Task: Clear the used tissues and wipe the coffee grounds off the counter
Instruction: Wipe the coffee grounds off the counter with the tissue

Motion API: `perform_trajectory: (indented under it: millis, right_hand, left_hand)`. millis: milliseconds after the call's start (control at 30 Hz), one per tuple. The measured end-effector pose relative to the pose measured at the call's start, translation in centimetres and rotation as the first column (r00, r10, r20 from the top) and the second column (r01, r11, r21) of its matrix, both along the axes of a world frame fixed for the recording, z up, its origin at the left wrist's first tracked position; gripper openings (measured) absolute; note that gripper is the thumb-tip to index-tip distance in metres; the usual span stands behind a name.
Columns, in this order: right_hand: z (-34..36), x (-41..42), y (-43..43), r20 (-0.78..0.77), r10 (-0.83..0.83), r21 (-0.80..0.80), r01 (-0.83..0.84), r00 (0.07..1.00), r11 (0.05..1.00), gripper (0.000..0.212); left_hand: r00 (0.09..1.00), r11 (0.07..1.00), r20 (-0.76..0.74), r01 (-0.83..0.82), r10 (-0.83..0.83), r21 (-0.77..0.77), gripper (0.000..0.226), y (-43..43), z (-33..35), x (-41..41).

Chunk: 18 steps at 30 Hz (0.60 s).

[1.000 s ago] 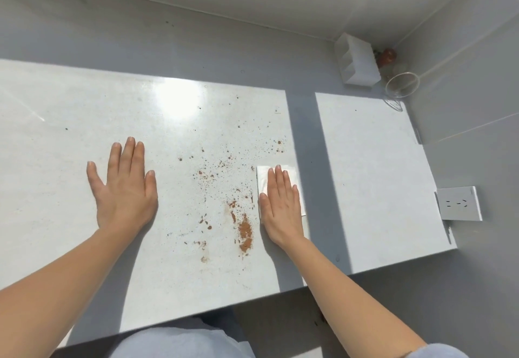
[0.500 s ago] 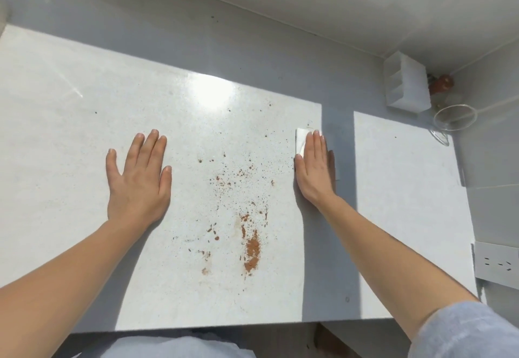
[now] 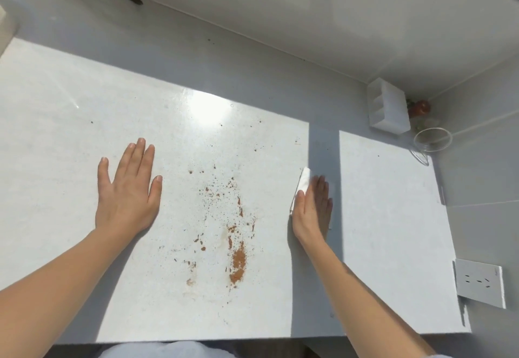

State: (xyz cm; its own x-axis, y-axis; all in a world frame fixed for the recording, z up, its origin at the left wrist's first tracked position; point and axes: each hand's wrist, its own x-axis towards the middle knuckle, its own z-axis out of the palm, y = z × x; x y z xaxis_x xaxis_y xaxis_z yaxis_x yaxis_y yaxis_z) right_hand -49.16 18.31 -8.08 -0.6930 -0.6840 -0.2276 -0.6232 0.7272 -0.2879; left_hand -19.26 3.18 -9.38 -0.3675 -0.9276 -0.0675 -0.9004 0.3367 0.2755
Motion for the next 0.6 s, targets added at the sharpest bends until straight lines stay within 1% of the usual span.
perform_trajectory:
  millis: [67,133,200,233,300,333,367,433,500,600]
  right_hand:
    - [-0.2,-2.7,-1.3,-0.076,-0.07,0.055,0.074,0.995,0.996,0.057]
    - [-0.1,-5.2,-3.8,-0.111,-0.077,0.093,0.087,0.991,0.992,0.057]
    - [-0.1,-6.7,-7.2,-0.121,-0.013,0.104,0.025,0.993,0.994,0.057]
    - [0.2,-6.8,-8.7,-0.111,0.037,0.085,-0.027,0.993,0.996,0.058]
    - [0.2,-5.6,-11.9,-0.062,0.228,0.038,-0.226,0.972,0.973,0.058]
    - [0.1,-4.1,-13.2,-0.058,0.353,0.035,-0.351,0.934,0.936,0.057]
    - [0.0,-2.3,-14.1,-0.06,0.478,0.038,-0.476,0.877,0.879,0.058]
    - [-0.3,1.5,-15.3,-0.048,0.671,0.029,-0.67,0.74,0.742,0.058]
    - [-0.3,4.1,-15.2,-0.039,0.788,0.043,-0.786,0.615,0.616,0.059]
    - [0.0,5.4,-13.0,-0.015,0.89,0.059,-0.888,0.455,0.455,0.058]
  left_hand:
    - [1.0,1.0,0.013,0.003,-0.003,0.0,0.062,-0.1,-0.1,0.0]
    - [1.0,1.0,0.022,0.0,0.0,-0.003,0.062,0.0,-0.2,0.0]
    - [0.999,1.0,0.033,-0.008,0.009,-0.014,0.061,-0.2,-0.4,0.0]
    - [0.999,1.0,0.034,-0.004,0.004,-0.019,0.061,-0.1,-0.4,-0.1]
    - [0.999,1.0,0.042,-0.001,0.002,-0.015,0.06,-0.2,-0.4,-0.1]
    - [0.999,1.0,0.043,0.001,-0.001,-0.012,0.06,-0.2,-0.4,-0.1]
    - [0.999,1.0,0.044,0.001,-0.001,-0.009,0.06,-0.1,-0.4,0.0]
    - [0.999,1.0,0.048,-0.007,0.007,-0.009,0.06,0.0,-0.4,0.1]
    - [0.999,1.0,0.053,-0.011,0.011,-0.001,0.06,-0.1,-0.3,0.1]
    - [0.999,1.0,0.047,-0.004,0.003,0.002,0.06,-0.1,-0.1,0.1]
